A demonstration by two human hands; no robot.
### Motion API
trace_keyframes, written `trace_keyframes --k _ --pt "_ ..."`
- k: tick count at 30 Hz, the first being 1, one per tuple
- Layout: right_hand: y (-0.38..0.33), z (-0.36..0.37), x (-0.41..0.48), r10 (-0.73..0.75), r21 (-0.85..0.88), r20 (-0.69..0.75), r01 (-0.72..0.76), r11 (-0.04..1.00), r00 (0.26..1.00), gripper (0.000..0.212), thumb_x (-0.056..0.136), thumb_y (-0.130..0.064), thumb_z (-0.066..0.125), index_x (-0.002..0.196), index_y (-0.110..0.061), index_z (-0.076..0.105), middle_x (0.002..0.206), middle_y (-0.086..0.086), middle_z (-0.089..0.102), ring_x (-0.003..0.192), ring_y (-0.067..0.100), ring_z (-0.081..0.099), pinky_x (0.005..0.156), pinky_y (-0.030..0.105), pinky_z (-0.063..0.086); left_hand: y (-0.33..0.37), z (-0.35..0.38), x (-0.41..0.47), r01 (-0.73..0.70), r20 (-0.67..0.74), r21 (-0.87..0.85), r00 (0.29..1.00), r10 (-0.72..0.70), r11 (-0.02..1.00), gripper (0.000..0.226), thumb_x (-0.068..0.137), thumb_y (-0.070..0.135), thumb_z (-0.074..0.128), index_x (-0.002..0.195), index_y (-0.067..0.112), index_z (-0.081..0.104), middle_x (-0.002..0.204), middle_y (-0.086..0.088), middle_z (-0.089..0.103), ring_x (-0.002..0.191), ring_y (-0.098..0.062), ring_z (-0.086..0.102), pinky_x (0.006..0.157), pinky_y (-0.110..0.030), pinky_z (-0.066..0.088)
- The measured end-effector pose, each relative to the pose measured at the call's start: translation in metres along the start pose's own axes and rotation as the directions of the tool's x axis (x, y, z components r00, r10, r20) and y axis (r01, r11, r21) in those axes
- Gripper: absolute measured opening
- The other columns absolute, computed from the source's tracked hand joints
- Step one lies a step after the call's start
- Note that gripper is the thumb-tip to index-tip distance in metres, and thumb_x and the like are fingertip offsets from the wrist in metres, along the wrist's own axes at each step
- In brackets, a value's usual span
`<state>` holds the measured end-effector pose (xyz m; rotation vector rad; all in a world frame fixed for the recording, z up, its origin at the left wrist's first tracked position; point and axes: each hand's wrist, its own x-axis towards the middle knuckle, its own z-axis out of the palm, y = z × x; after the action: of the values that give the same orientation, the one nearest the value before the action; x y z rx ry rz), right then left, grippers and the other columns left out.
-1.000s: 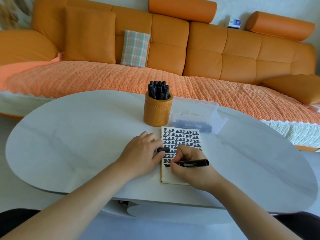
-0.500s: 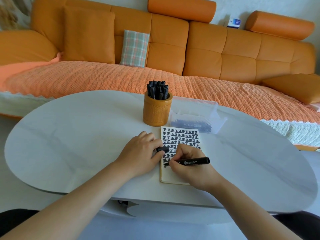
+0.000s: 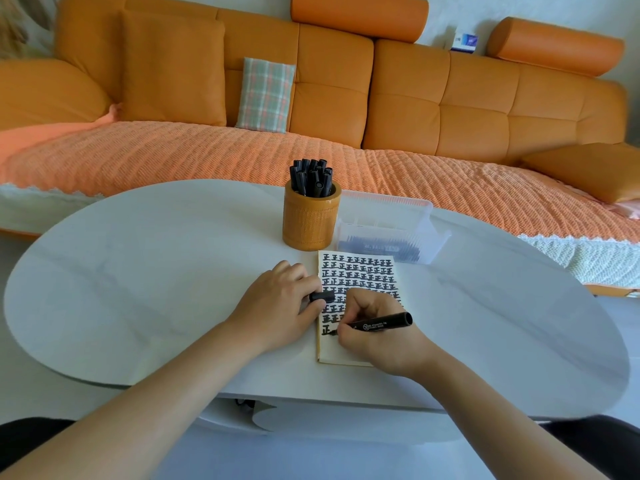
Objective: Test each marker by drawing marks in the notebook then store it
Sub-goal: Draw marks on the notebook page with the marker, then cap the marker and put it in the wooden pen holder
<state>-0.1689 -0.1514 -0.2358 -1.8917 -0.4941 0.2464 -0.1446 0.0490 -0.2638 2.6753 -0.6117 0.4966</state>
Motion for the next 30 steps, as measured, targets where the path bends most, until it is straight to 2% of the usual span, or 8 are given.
trace_keyframes --k 5,10,13,16,20,23,27,30 --pt "0.000 -0.004 0.001 0.028 0.137 -0.101 -0.014 0.991 0.995 0.017 0.085 0.002 0.065 0.074 -0.006 0.055 0.060 -0.003 0.053 0.054 0.012 0.043 0.051 0.022 0.035 0.000 -0.002 0.002 0.023 0.021 -0.020 1.000 -0.022 1.000 0.023 0.094 0.046 0.050 0.100 0.026 0.061 0.096 0.008 0.054 0.090 -0.012 0.041 0.067 -0.027 0.037" --pt "-0.003 -0.010 0.001 -0.023 0.276 -0.159 0.067 0.959 0.987 0.016 0.090 0.002 0.065 0.095 -0.012 0.070 0.063 0.011 0.057 0.053 0.024 0.046 0.043 0.026 0.038 -0.002 -0.009 0.004 0.041 0.032 -0.089 0.999 -0.038 0.995 0.020 0.095 0.043 0.050 0.094 0.027 0.061 0.086 0.013 0.051 0.086 -0.010 0.042 0.065 -0.029 0.041" --pt "-0.005 -0.023 0.007 -0.044 0.247 -0.190 0.091 0.965 0.981 0.030 0.095 0.006 0.056 0.110 -0.015 0.071 0.086 0.014 0.069 0.061 0.029 0.055 0.043 0.031 0.044 -0.006 -0.013 0.006 0.058 0.025 -0.140 0.998 -0.055 0.988 0.018 0.095 0.042 0.050 0.097 0.028 0.061 0.086 0.014 0.055 0.084 -0.008 0.044 0.065 -0.029 0.043" --pt "-0.008 -0.036 0.010 -0.074 0.195 -0.121 0.096 0.976 0.990 0.052 0.096 0.019 0.037 0.130 -0.012 0.061 0.108 0.016 0.065 0.073 0.025 0.061 0.055 0.035 0.054 -0.010 -0.016 0.008 0.049 0.007 -0.169 0.999 -0.048 0.984 0.016 0.095 0.040 0.052 0.101 0.029 0.062 0.089 0.014 0.058 0.084 -0.006 0.045 0.065 -0.027 0.042" --pt "-0.009 -0.049 0.013 0.076 0.369 -0.077 -0.042 0.928 0.994 0.051 0.103 0.007 0.028 0.113 -0.015 0.073 0.105 0.009 0.066 0.076 0.026 0.064 0.064 0.040 0.056 -0.011 -0.019 0.011 0.035 -0.028 -0.178 0.999 -0.040 0.983 0.016 0.094 0.038 0.055 0.102 0.028 0.063 0.090 0.017 0.058 0.087 -0.005 0.046 0.068 -0.026 0.044" --pt "-0.008 -0.054 0.015 0.023 0.138 -0.124 -0.006 0.990 0.992 0.031 0.104 -0.003 0.040 0.104 -0.022 0.065 0.090 0.001 0.061 0.058 0.021 0.050 0.051 0.032 0.043 -0.009 -0.021 0.014 0.007 -0.062 -0.187 0.998 -0.019 0.982 0.012 0.094 0.034 0.058 0.103 0.029 0.064 0.088 0.023 0.055 0.085 -0.001 0.045 0.067 -0.023 0.043" --pt "-0.006 -0.058 0.017 -0.052 -0.292 -0.201 -0.009 0.956 0.978 0.025 0.093 -0.022 0.066 0.111 -0.039 0.064 0.091 -0.011 0.068 0.068 0.013 0.055 0.062 0.027 0.049 -0.006 -0.023 0.017 -0.019 -0.085 -0.231 0.996 0.000 0.973 0.009 0.093 0.030 0.061 0.101 0.034 0.063 0.084 0.030 0.051 0.087 0.003 0.049 0.068 -0.021 0.042" --pt "-0.004 -0.058 0.017 -0.042 -0.415 -0.215 -0.052 0.908 0.976 0.015 0.093 -0.030 0.065 0.100 -0.042 0.069 0.093 -0.019 0.070 0.072 0.003 0.060 0.063 0.021 0.047 -0.006 -0.023 0.018 -0.017 -0.090 -0.228 0.996 -0.003 0.974 0.010 0.093 0.030 0.061 0.101 0.031 0.064 0.085 0.021 0.055 0.084 -0.002 0.050 0.067 -0.026 0.046"
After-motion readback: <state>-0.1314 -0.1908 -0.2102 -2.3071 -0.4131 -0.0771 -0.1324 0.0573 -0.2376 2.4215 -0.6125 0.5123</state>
